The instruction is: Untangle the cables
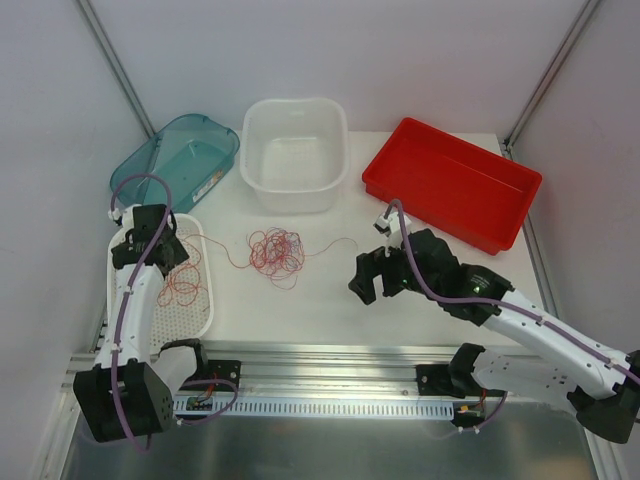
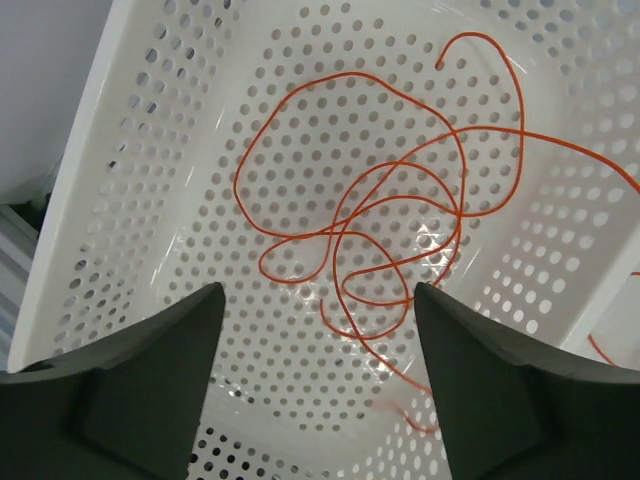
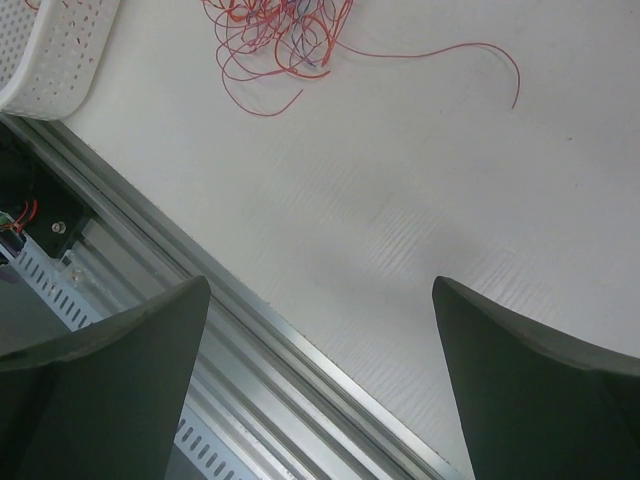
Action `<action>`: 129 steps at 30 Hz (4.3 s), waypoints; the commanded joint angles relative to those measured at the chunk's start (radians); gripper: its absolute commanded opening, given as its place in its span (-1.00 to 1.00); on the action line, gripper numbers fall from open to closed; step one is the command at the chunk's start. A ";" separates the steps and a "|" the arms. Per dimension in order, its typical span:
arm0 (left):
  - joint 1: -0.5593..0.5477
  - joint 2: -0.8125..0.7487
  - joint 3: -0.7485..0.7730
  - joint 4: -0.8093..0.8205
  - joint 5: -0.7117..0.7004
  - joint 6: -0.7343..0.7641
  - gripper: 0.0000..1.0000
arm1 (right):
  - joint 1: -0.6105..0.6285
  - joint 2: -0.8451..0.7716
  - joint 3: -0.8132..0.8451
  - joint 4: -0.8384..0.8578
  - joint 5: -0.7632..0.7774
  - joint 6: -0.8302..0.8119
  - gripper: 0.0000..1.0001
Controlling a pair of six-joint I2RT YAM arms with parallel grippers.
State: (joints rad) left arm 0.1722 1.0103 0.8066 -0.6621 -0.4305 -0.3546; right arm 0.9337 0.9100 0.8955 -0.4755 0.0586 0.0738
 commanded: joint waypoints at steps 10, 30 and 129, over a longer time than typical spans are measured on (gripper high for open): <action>0.000 -0.047 0.149 0.015 0.465 0.138 0.93 | 0.007 -0.036 -0.006 0.002 -0.005 -0.032 0.98; -0.479 0.404 0.365 0.081 0.685 0.588 0.63 | 0.007 -0.079 -0.038 -0.032 0.012 -0.049 0.98; 0.151 -0.157 0.045 0.096 0.471 0.034 0.98 | 0.008 0.050 -0.014 0.028 -0.028 0.003 0.98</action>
State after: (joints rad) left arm 0.3222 0.8669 0.8150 -0.5781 -0.1287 -0.3492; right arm 0.9363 0.9165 0.8532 -0.5056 0.0475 0.0673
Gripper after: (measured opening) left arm 0.990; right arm 0.990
